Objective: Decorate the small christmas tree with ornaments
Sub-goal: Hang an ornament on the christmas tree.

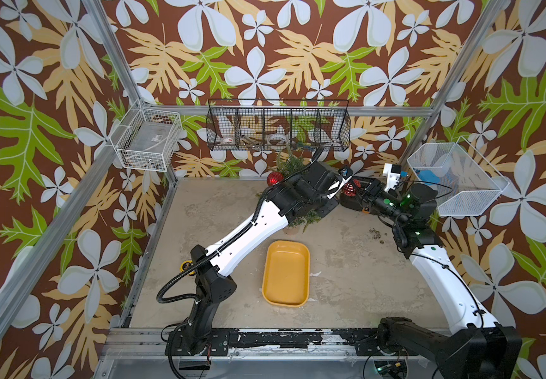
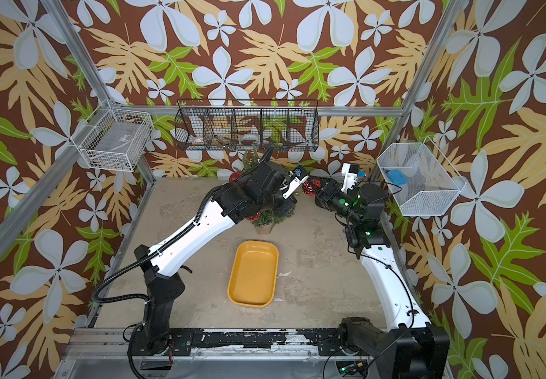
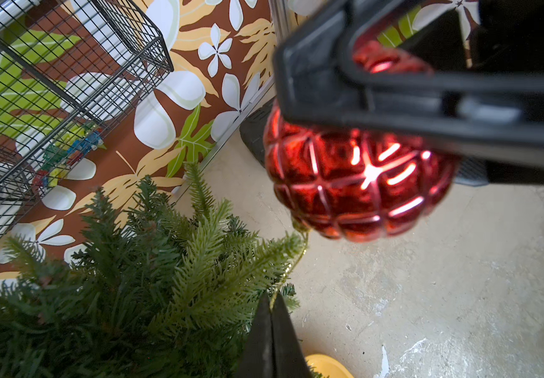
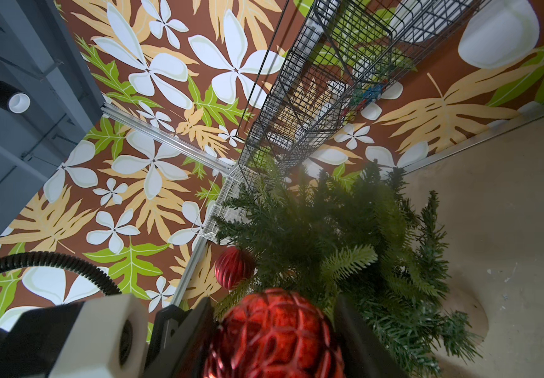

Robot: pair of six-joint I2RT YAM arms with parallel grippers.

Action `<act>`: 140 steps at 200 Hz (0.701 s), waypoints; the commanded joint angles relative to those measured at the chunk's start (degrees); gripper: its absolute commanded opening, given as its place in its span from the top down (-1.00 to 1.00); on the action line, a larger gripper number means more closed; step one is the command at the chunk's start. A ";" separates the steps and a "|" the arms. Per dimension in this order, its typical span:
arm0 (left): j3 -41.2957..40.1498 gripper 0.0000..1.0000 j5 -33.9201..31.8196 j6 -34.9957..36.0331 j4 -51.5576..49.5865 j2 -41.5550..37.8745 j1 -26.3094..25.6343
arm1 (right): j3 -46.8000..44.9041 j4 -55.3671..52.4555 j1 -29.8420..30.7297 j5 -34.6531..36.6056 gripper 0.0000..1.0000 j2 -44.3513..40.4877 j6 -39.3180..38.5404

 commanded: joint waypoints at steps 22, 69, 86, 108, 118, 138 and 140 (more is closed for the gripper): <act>0.65 1.00 -0.34 -0.14 0.05 -0.42 0.03 | 1.12 0.77 0.11 0.07 0.21 -0.34 -0.67; 1.18 1.00 1.11 -0.27 -0.23 -0.77 -0.06 | 1.47 -0.07 0.14 -0.07 0.21 -0.58 -0.97; 0.99 1.00 1.77 -0.36 -0.07 -0.68 -0.03 | 1.64 -0.61 0.18 0.13 0.21 -0.74 -1.40; 0.78 1.00 0.73 -0.02 -0.07 -0.13 -0.11 | 1.19 -1.02 0.14 0.92 0.21 -0.58 -1.97; 0.87 1.00 0.71 0.07 -0.17 0.15 -0.03 | 0.94 -0.77 0.13 0.77 0.21 -0.33 -1.87; 0.87 1.00 0.56 0.17 -0.07 0.54 -0.04 | 0.59 -0.42 0.23 0.82 0.21 0.20 -1.91; 0.85 1.00 0.55 0.17 -0.09 0.59 -0.10 | 0.59 -0.38 0.20 0.82 0.21 0.23 -1.87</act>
